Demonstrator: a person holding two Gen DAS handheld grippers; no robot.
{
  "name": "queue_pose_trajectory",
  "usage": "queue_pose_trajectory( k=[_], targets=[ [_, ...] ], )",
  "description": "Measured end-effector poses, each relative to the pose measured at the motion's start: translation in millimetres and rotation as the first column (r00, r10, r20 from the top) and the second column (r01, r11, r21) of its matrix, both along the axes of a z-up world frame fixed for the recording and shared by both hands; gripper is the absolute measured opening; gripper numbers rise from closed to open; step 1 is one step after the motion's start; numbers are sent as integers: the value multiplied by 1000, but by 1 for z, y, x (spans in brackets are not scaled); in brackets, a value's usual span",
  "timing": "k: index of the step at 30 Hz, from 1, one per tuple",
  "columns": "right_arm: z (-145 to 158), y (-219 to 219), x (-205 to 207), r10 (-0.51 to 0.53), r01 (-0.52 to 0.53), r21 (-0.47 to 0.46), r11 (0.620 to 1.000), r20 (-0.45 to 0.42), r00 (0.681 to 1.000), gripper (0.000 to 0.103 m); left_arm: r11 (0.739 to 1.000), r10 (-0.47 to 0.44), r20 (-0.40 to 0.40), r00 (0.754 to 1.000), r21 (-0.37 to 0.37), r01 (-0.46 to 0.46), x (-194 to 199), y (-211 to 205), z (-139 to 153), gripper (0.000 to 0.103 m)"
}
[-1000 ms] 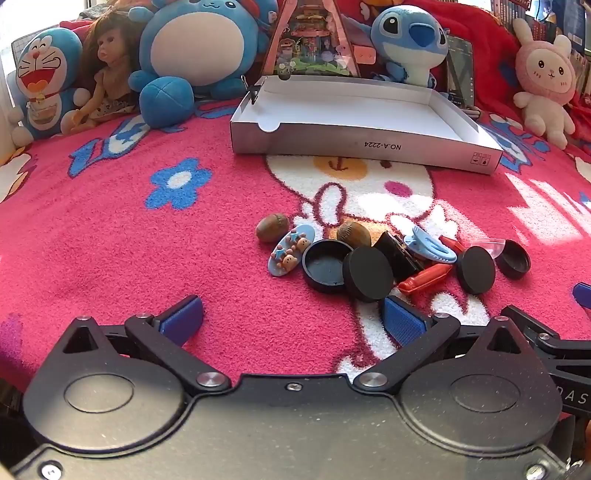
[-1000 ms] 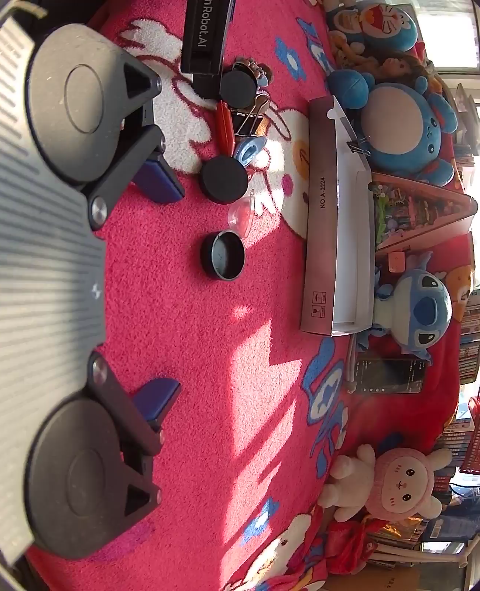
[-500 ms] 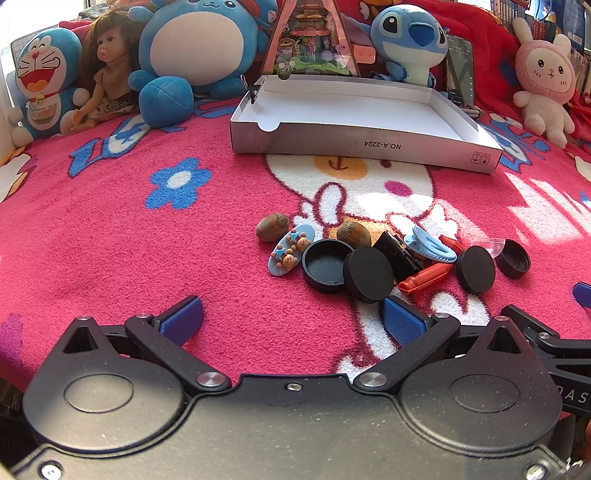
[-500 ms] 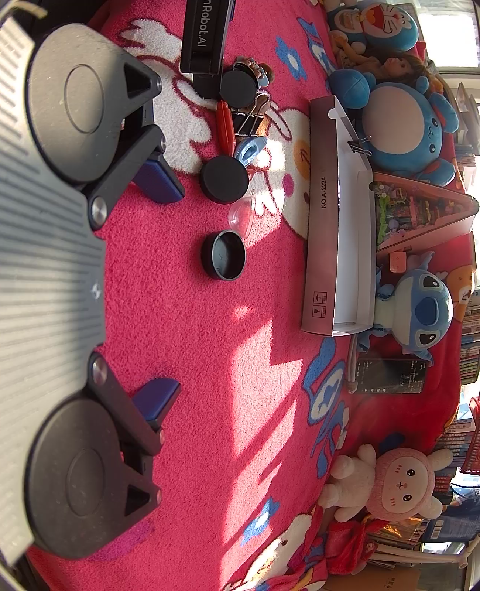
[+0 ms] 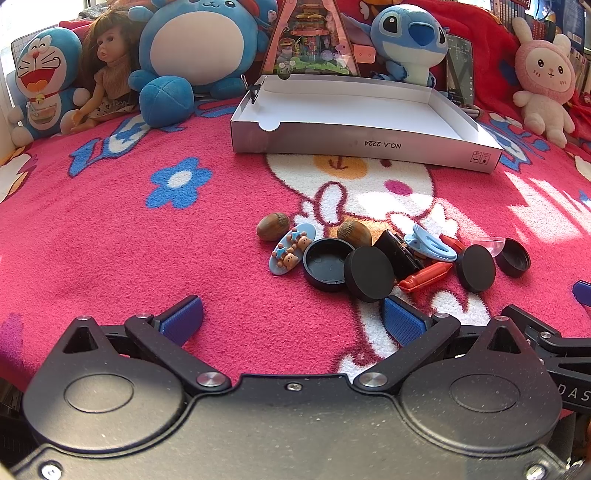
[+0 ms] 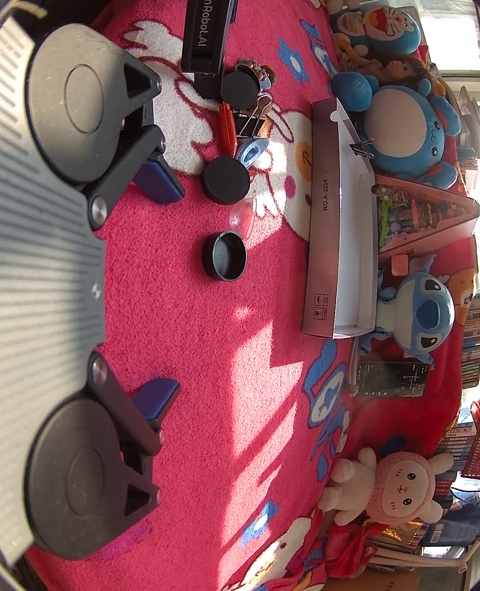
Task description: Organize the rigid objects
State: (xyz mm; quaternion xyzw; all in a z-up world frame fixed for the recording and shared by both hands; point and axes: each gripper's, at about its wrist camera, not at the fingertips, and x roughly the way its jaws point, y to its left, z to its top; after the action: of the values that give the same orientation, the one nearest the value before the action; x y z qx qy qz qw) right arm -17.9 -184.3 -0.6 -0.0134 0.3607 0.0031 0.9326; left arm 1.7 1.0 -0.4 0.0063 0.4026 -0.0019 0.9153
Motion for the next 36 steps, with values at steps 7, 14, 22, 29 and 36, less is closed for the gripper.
queue_pose_trajectory(
  k=[7, 14, 22, 29, 36],
  targets=[
    [2, 2, -2, 5, -5, -4, 1000, 7, 1000, 103, 1000, -3, -2, 1000, -2, 3, 1, 2, 1, 103],
    [2, 0, -1, 18, -18, -1, 1000, 2, 1000, 103, 1000, 0, 0, 1000, -1, 0, -2, 3, 0, 103],
    [0, -1, -3, 0, 0, 13, 1000, 24, 1000, 103, 1000, -20, 8, 1000, 2, 20, -4, 4, -1, 103],
    [3, -1, 0, -2, 2, 19, 1000, 13, 1000, 103, 999, -48, 21, 999, -16, 48, -3, 10, 0, 103],
    [12, -2, 0, 20, -23, 43, 999, 62, 998, 99, 998, -51, 44, 998, -36, 53, -2, 18, 6, 93]
  ],
)
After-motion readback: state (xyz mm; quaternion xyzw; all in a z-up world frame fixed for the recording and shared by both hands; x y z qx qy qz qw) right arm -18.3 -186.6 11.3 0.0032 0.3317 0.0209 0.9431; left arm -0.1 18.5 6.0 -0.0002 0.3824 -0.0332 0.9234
